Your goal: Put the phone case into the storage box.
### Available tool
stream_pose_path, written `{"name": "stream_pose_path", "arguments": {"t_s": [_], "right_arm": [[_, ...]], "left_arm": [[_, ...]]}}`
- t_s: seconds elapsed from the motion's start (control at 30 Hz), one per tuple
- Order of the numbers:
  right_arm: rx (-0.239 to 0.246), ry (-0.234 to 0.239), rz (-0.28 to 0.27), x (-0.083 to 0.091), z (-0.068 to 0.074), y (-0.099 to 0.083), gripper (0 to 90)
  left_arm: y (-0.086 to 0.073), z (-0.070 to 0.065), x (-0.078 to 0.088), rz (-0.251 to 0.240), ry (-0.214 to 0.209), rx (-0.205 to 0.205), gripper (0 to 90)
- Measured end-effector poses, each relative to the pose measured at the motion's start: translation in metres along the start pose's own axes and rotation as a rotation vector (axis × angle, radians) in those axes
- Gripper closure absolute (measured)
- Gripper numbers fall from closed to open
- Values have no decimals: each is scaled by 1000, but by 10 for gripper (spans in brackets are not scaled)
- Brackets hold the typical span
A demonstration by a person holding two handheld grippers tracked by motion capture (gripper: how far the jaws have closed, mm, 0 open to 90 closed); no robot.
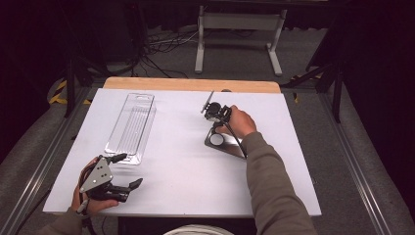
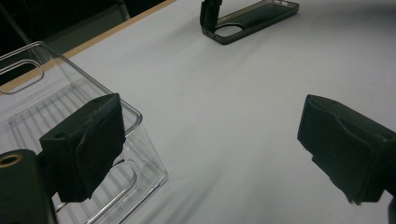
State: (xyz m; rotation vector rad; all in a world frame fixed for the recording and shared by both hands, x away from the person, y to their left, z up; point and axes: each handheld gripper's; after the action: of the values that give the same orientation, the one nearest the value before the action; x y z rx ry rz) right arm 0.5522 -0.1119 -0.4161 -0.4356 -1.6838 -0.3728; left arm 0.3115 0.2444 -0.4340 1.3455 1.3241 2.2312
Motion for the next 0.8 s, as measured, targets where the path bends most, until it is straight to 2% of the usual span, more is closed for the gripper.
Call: {"name": "stream_pose_path", "arguments": {"t_s": [0.17, 0.33, 0.37, 0.53, 0.8], "right_arm": [[8, -42, 21, -2, 1, 2, 880], [8, -43, -3, 0, 1, -2, 886], [13, -32, -7, 2, 1, -3, 887], [-10, -44, -103, 12, 4, -16, 890], [-53, -89, -351, 50, 12, -53, 893]], "left_arm": [[0, 0, 0, 3, 2, 3, 87], [0, 0, 0, 5, 1, 10, 92], [0, 0, 0, 9, 0, 10, 94], [2, 0, 0, -1, 15, 25, 107], [7, 1, 0, -20, 21, 66, 127]]}}
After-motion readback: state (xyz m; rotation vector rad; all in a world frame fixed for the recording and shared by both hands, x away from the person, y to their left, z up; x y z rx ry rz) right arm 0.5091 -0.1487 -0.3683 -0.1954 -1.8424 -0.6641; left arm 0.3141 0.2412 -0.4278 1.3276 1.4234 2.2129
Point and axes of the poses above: each handheld gripper's, and its own axes: x roughly backward along the jaws, y roughly out of its top, z roughly to its left, and after that the axes turned 13 degrees about z, right-handed
